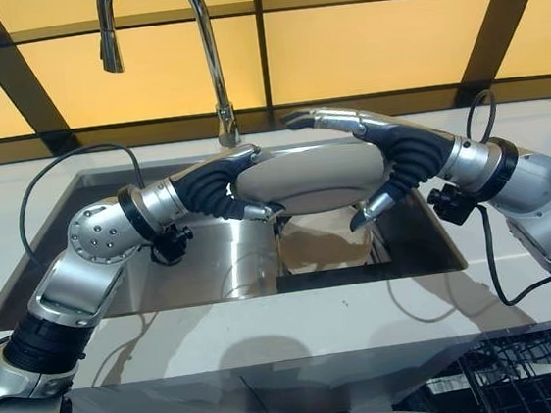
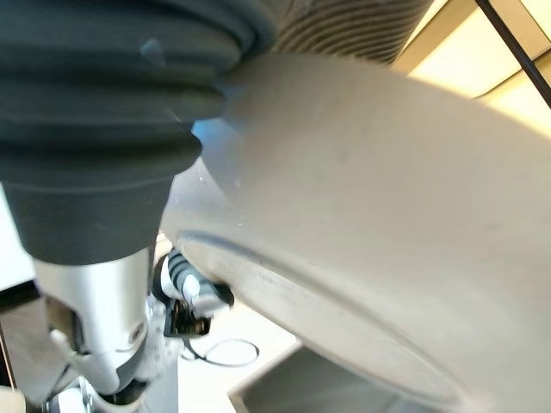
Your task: Pick up plates and place into dishwasher.
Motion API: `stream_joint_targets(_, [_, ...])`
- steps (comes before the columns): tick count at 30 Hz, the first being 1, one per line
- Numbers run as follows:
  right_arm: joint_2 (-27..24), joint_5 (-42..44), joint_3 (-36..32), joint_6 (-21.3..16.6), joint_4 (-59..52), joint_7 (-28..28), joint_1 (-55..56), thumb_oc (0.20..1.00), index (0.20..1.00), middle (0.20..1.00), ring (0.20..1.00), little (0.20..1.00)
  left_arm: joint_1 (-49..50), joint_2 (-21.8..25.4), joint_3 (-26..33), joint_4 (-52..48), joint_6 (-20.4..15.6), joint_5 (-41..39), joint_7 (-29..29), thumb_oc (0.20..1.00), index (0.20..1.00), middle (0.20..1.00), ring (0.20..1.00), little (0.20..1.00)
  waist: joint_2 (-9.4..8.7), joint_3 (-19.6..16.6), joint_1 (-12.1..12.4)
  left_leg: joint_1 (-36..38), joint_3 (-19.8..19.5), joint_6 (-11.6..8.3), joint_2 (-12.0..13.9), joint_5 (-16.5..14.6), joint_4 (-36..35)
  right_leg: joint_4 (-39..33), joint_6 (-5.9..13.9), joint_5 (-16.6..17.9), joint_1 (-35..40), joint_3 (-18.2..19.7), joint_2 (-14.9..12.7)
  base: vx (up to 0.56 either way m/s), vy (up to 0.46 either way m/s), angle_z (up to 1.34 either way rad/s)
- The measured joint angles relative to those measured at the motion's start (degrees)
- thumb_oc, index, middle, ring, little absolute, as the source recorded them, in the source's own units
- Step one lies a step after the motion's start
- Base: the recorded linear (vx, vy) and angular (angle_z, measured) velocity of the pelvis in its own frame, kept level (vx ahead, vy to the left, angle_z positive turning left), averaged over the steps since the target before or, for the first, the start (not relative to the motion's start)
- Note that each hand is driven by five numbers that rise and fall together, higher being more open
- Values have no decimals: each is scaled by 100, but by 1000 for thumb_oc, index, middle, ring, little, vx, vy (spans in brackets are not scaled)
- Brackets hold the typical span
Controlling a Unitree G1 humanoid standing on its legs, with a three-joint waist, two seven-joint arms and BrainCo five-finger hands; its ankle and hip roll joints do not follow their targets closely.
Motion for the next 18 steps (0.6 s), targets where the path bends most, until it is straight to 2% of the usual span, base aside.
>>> stream_joint_targets(7, [-211,11,-235,564,24,360,335,1000,1000,1000,1000,1000,272,73,517,-218,-236,5,0,200,200,200,200,200,-53,46,-3,2,0,-8,-16,5,1,-28,1,0,19,-5,-12,0,0,0])
stream_joint_targets(9, [-211,27,-291,597,23,415,368,890,890,890,890,890,294,72,586,-238,-286,5,0,200,200,200,200,200,-51,47,-3,2,-2,-8,-18,5,1,-38,1,0,25,-9,-13,0,0,0])
stream_joint_targets(11, [-207,86,-325,644,22,490,373,341,341,341,341,341,294,69,594,-242,-334,5,-1,200,200,200,200,200,-52,48,-2,4,-7,-8,-21,5,1,-52,1,1,40,-14,-13,0,0,0])
stream_joint_targets(12, [-199,115,-325,650,22,515,373,200,200,200,200,200,294,69,594,-242,-346,5,-6,200,200,200,200,200,-53,48,-2,8,-8,-10,-22,5,1,-55,1,1,46,-16,-13,0,0,0])
stream_joint_targets(18, [-108,135,-322,644,17,498,377,200,200,200,200,200,295,57,609,-241,-349,4,-10,200,200,200,200,200,-50,50,0,19,-12,-27,-22,14,0,-58,1,1,59,-17,-13,0,0,0])
